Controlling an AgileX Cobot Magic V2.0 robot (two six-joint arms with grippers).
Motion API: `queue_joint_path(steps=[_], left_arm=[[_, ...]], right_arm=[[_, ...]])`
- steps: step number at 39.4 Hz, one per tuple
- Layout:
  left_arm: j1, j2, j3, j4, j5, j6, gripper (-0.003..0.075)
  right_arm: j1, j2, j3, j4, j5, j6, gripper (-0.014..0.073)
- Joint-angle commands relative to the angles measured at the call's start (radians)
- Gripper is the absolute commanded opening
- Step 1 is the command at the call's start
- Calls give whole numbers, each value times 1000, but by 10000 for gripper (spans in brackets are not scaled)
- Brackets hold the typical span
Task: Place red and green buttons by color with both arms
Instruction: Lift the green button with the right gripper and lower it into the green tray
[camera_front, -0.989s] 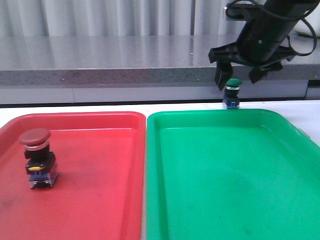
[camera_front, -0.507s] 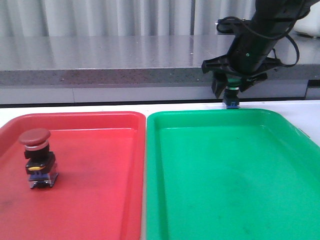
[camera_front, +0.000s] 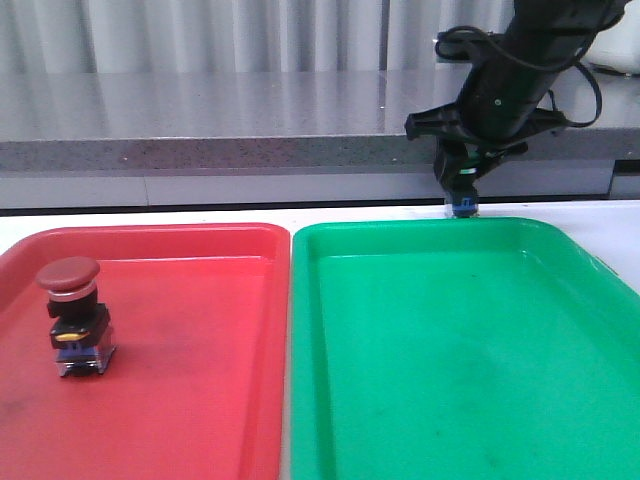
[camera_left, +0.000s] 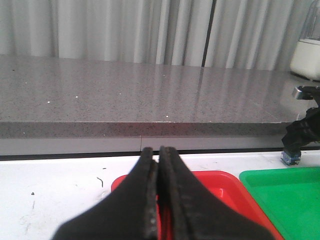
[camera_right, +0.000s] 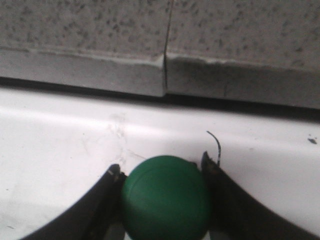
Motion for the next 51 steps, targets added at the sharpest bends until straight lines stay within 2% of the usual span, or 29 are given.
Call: queue_joint_path(steps=[1, 10, 16, 24, 30, 38, 44, 51], left_arm=[[1, 3, -24, -11, -78, -3, -20], [1, 3, -24, -11, -78, -3, -20], [1, 3, -24, -11, -78, -3, -20], [1, 3, -24, -11, -78, -3, -20], [1, 3, -24, -11, -78, -3, -20], [1, 3, -24, -11, -78, -3, -20], [1, 3, -24, -11, -78, -3, -20], [1, 3, -24, -11, -78, -3, -20]], right_arm=[[-4, -133, -25, -10, -54, 2, 193], [19, -319, 142, 22, -99, 2, 192], [50, -480, 364, 75, -182, 2, 192], [104, -677, 698, 179, -362, 2, 192], [171, -752, 873, 179, -370, 2, 192], [272, -735, 996, 184, -426, 2, 192], [280, -713, 1024, 196, -511, 2, 192], [280, -678, 1024, 197, -543, 2, 192]])
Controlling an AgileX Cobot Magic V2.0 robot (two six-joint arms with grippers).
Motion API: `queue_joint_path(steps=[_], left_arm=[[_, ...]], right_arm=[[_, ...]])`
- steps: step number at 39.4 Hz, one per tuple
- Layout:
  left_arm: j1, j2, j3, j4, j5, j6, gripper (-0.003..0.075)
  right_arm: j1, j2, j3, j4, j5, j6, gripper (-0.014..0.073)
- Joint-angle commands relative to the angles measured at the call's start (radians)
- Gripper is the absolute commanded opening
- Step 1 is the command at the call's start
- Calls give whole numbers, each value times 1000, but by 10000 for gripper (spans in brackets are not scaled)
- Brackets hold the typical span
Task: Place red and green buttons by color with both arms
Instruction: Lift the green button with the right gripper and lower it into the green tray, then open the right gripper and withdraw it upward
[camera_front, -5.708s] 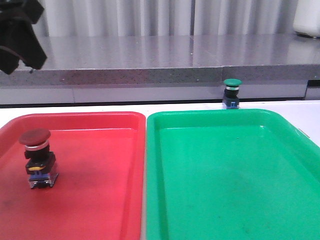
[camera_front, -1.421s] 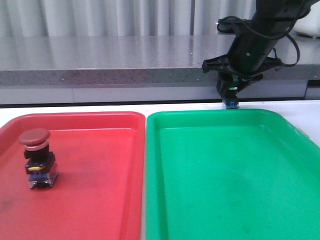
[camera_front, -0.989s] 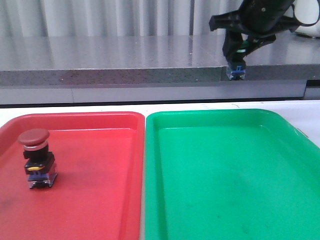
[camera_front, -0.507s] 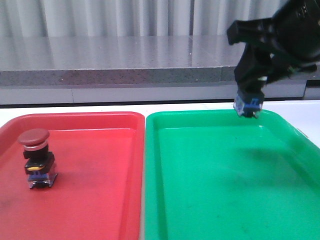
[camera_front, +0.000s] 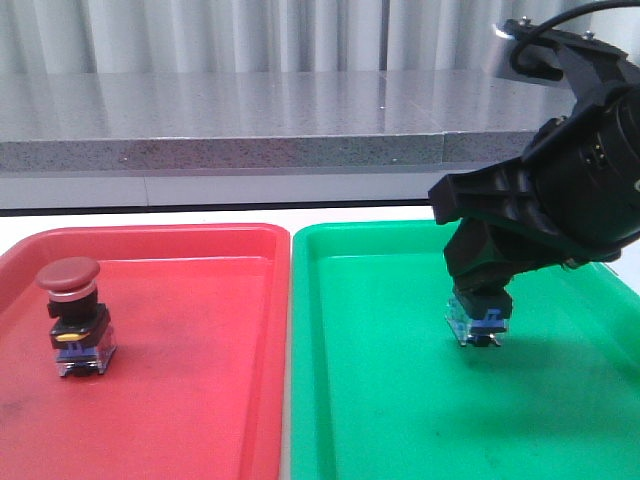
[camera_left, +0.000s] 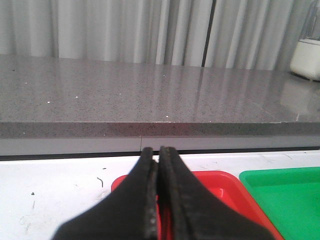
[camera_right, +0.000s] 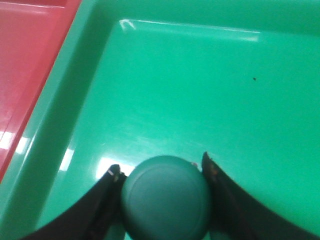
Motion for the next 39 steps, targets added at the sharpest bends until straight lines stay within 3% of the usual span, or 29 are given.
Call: queue_joint_path(steps=[1, 13, 17, 22, 25, 35, 39], left_arm=[[1, 3, -24, -11, -80, -3, -20], [1, 3, -24, -11, -80, -3, -20], [1, 3, -24, -11, -80, -3, -20], [1, 3, -24, -11, -80, -3, -20], [1, 3, -24, -11, -80, -3, -20], [1, 3, -24, -11, -80, -3, -20], [1, 3, -24, -11, -80, -3, -20]], right_arm=[[1, 2, -19, 6, -85, 2, 192], [1, 51, -19, 8, -80, 2, 211], [1, 51, -19, 8, -80, 2, 327], [1, 46, -19, 8, -78, 2, 535], [1, 27, -19, 8, -74, 2, 603], [1, -174, -20, 8, -20, 2, 602], [-4, -269, -20, 8, 8, 2, 504]])
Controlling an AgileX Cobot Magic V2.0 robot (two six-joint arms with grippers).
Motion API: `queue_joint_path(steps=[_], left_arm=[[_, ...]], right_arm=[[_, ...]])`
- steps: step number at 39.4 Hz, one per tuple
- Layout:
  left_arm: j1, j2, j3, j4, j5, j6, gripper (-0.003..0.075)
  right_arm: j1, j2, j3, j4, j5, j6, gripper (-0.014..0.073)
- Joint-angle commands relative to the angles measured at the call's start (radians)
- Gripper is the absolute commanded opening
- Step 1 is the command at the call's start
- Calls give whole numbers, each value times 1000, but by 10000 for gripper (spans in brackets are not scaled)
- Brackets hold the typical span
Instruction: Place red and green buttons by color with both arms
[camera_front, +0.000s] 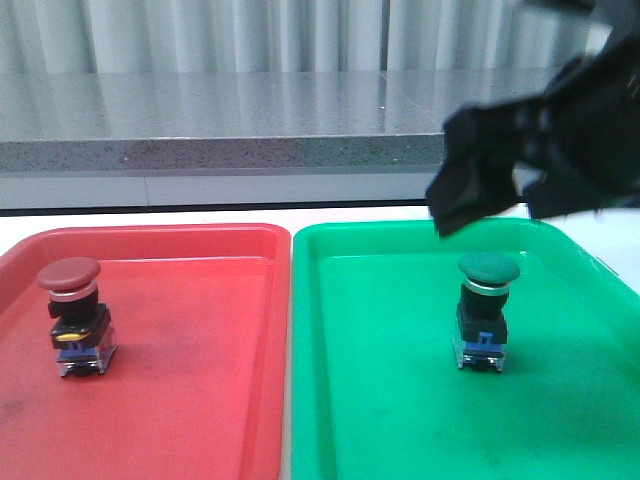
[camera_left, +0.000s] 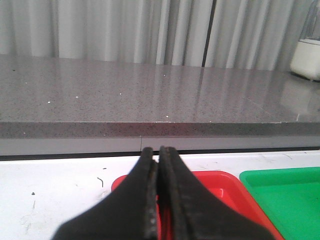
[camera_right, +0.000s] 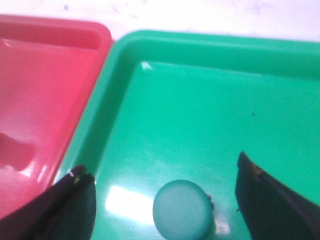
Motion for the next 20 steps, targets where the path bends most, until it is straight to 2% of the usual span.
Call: queue_joint_path(steps=[1, 8, 12, 17, 20], left_arm=[[1, 3, -24, -11, -80, -3, -20], [1, 3, -24, -11, -80, -3, -20], [1, 3, -24, -11, -80, -3, -20], [1, 3, -24, -11, -80, -3, -20], [1, 3, -24, -11, -80, -3, -20]], right_arm=[[-12, -110, -20, 6, -15, -1, 449], [-99, -264, -20, -32, 41, -28, 25], [-181, -362, -20, -98, 105, -44, -128], [-262, -494, -19, -148, 239, -46, -125], [-275, -586, -10, -159, 303, -46, -125]])
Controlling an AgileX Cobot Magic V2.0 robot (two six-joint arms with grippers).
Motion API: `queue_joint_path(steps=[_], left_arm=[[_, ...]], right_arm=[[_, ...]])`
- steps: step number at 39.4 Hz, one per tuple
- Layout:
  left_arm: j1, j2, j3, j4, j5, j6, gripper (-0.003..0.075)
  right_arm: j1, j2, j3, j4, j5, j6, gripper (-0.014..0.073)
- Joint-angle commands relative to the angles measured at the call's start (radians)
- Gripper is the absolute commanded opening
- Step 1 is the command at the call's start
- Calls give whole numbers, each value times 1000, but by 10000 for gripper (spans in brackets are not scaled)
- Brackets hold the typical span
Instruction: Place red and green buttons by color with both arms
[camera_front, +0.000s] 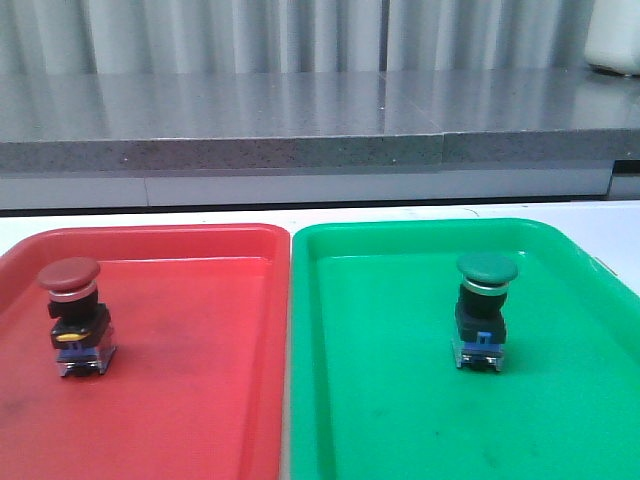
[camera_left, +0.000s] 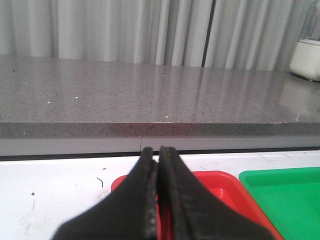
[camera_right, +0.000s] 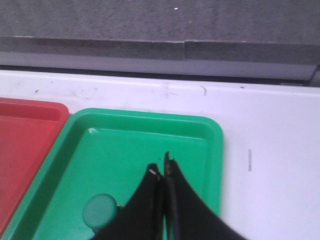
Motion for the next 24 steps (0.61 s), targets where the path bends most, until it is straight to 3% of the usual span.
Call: queue_joint_path(steps=[1, 14, 24], left_arm=[[1, 3, -24, -11, -80, -3, -20], [1, 3, -24, -11, -80, -3, -20], [1, 3, -24, -11, -80, -3, -20]], right_arm=[[-20, -121, -5, -29, 15, -11, -125], [-20, -573, 227, -113, 24, -12, -125], [-20, -700, 256, -113, 26, -12, -125]])
